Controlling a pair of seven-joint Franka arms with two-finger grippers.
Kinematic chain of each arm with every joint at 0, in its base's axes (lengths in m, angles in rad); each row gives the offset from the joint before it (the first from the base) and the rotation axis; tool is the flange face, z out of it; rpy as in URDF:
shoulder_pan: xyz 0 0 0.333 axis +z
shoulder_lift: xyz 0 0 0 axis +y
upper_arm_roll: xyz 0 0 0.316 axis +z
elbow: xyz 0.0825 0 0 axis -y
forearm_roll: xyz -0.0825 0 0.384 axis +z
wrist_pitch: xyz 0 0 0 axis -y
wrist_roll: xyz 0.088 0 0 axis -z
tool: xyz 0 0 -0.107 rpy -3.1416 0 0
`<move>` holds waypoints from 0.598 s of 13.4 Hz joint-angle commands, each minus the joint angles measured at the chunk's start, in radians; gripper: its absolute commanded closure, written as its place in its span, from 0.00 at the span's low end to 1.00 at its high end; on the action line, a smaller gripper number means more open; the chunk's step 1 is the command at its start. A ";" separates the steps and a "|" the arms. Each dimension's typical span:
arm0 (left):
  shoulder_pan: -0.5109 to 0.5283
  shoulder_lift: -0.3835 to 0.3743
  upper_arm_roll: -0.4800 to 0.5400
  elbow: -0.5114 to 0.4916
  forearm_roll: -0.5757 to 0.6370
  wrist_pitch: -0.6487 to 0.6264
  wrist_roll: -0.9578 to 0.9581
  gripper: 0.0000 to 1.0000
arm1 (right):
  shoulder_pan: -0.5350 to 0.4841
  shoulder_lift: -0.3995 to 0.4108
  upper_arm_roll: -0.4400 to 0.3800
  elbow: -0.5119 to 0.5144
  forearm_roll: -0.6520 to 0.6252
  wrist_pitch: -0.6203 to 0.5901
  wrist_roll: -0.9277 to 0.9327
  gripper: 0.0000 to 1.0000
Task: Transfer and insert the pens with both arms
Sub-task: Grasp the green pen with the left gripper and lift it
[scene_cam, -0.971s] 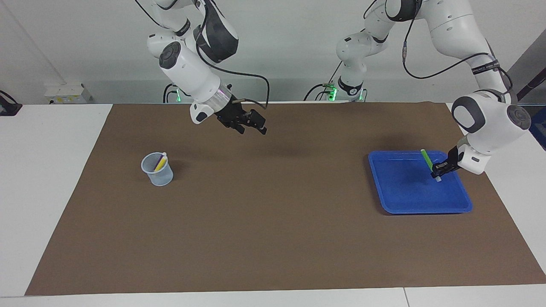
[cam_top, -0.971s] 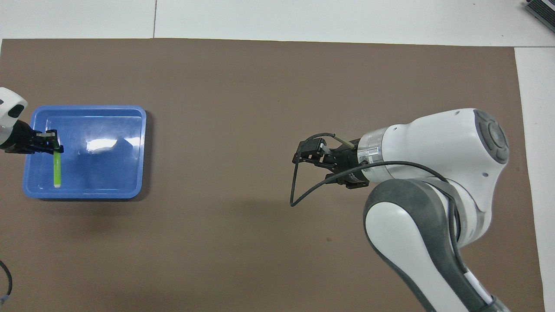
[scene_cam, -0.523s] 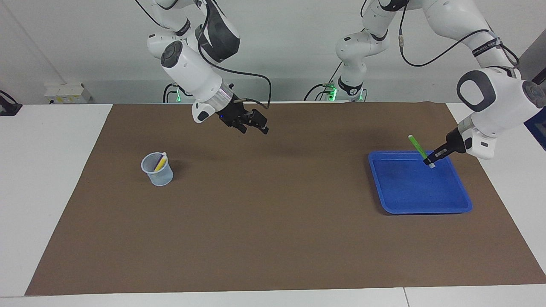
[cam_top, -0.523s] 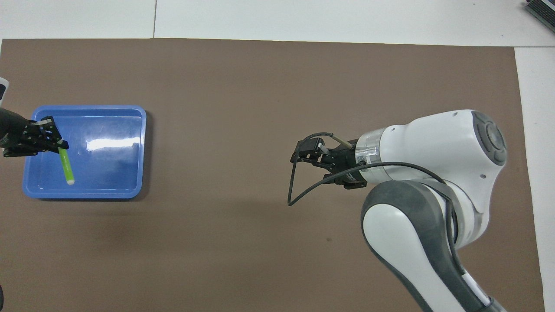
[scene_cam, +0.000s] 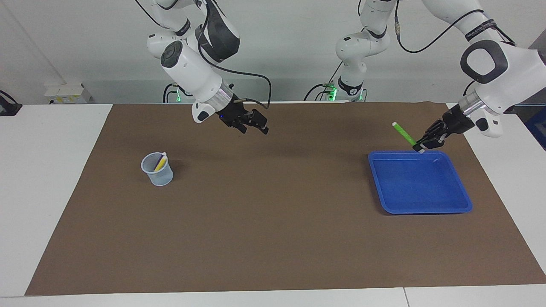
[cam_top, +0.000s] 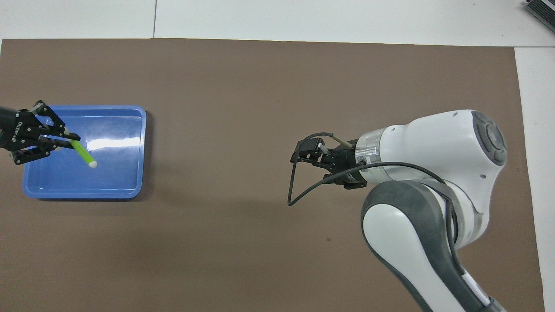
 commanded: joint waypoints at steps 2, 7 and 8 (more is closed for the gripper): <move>-0.103 -0.101 0.008 -0.054 -0.040 -0.007 -0.235 1.00 | 0.005 -0.009 0.000 -0.010 0.029 0.020 0.017 0.00; -0.143 -0.190 0.008 -0.138 -0.123 0.011 -0.404 1.00 | 0.037 -0.011 0.000 -0.007 0.085 0.074 0.047 0.00; -0.143 -0.216 0.010 -0.175 -0.152 0.019 -0.430 1.00 | 0.042 -0.014 0.000 0.013 0.111 0.072 0.067 0.00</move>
